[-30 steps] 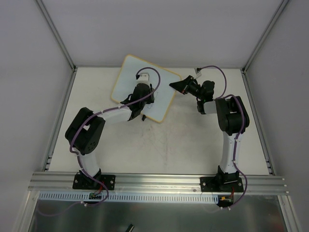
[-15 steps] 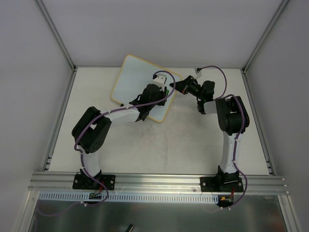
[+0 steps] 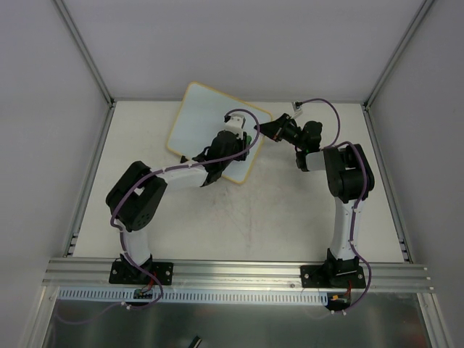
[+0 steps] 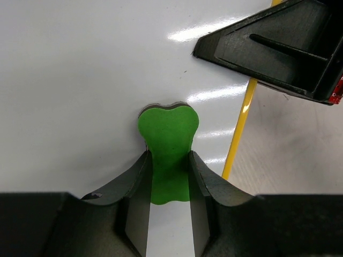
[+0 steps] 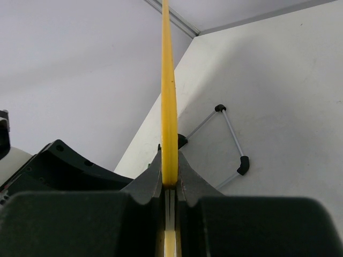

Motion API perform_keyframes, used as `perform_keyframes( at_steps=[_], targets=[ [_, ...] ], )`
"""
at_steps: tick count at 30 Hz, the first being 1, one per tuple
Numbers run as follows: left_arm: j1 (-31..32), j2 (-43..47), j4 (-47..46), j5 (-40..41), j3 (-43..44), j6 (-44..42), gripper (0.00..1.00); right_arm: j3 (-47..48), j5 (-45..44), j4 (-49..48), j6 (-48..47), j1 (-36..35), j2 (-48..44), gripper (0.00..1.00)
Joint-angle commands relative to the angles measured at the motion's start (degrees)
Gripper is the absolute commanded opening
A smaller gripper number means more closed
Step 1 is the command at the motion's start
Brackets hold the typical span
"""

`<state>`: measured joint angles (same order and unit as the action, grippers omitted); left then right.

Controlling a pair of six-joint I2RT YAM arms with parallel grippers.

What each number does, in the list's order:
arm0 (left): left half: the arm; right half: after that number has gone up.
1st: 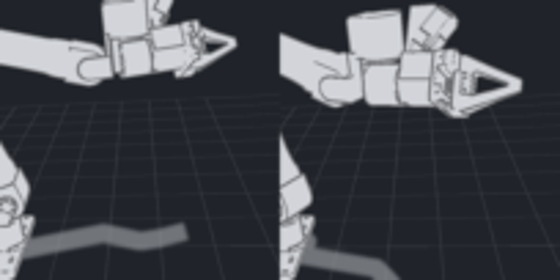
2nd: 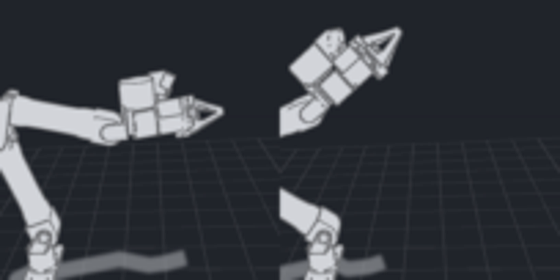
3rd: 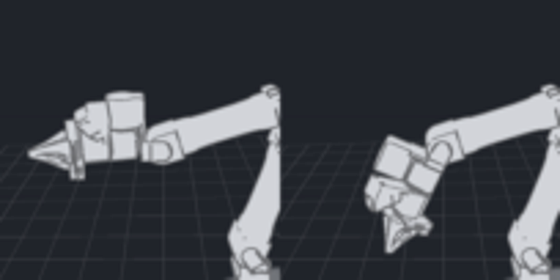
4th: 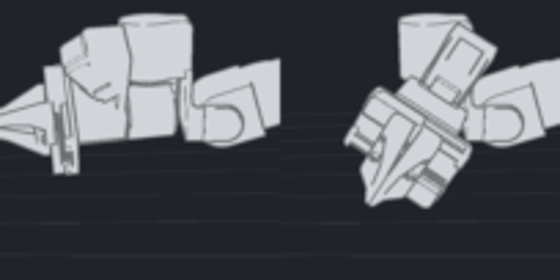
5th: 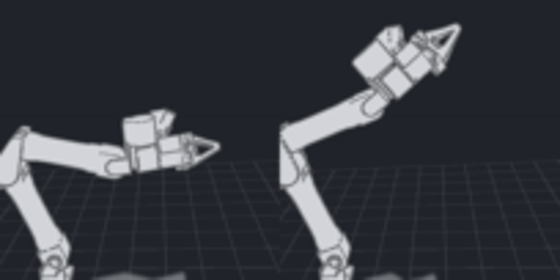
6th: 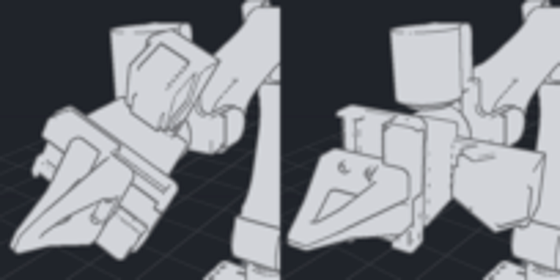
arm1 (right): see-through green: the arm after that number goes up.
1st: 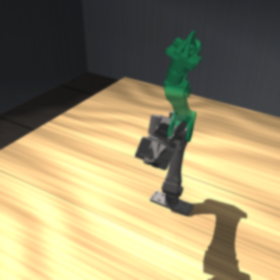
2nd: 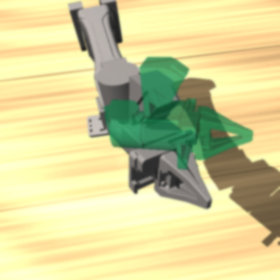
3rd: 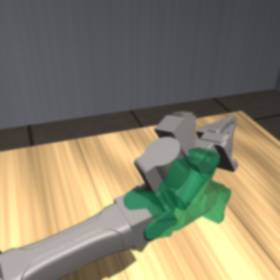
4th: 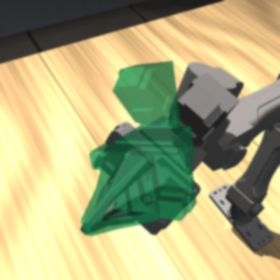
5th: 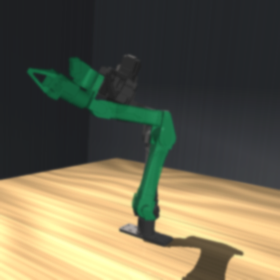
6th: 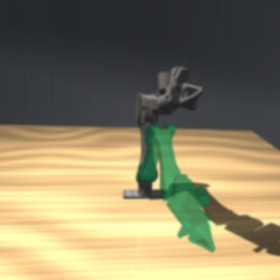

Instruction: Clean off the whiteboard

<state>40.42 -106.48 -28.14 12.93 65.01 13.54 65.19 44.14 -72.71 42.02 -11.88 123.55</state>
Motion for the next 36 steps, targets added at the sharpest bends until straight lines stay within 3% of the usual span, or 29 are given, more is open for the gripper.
perform_keyframes(
  at_steps=[1,8,15,28,36],
  targets=[
    [-2.89,0.48,3.54,0.17,-5.58,5.61,0.0,0.64,1.83,-13.6,-1.94,-0.25,-0.68,0.0],
    [-9.74,3.38,-1.12,-3.09,-15.43,15.81,0.0,0.55,1.74,-13.69,-1.85,-0.07,-0.76,0.0],
    [-12.38,6.89,2.56,6.05,-21.94,25.03,0.0,0.47,1.74,-13.87,-1.77,-0.07,-0.76,0.0],
    [-14.76,6.37,1.16,4.39,-24.84,27.77,0.0,0.55,1.65,-13.95,-1.77,0.01,-0.68,0.0],
    [-13.97,5.67,-0.86,2.36,-23.88,21.81,0.0,0.64,1.65,-13.95,-1.68,0.01,-0.59,0.0]
  ],
)
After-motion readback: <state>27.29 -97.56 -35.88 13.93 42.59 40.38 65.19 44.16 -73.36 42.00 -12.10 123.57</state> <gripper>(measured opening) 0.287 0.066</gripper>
